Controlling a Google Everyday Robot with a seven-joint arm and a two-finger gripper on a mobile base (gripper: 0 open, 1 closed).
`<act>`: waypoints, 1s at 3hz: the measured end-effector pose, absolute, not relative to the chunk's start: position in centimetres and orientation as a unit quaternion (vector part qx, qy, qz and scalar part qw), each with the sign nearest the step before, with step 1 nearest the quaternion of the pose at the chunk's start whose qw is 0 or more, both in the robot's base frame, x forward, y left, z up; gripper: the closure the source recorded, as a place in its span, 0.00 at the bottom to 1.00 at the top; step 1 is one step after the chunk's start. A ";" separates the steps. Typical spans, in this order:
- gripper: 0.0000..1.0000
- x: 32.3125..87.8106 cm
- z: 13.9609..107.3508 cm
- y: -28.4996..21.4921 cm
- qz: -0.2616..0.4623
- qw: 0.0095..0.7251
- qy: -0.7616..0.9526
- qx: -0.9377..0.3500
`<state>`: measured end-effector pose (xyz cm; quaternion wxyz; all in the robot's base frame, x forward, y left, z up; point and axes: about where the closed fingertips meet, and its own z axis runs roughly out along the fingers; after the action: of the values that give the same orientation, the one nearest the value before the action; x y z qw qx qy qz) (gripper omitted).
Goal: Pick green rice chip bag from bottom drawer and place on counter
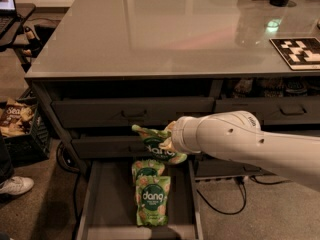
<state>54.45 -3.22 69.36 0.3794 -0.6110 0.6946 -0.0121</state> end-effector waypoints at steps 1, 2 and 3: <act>1.00 54.7 72.1 -3.3 -0.023 0.399 0.685 -0.610; 1.00 55.5 76.9 -3.9 -0.061 0.420 0.666 -0.614; 1.00 56.5 81.9 -4.7 -0.103 0.430 0.644 -0.624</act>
Offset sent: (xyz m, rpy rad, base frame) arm 0.0203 -0.0176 0.1428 -0.0662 -0.2595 0.0036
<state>56.45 -4.67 81.91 0.4303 -0.6235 0.6445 -0.1032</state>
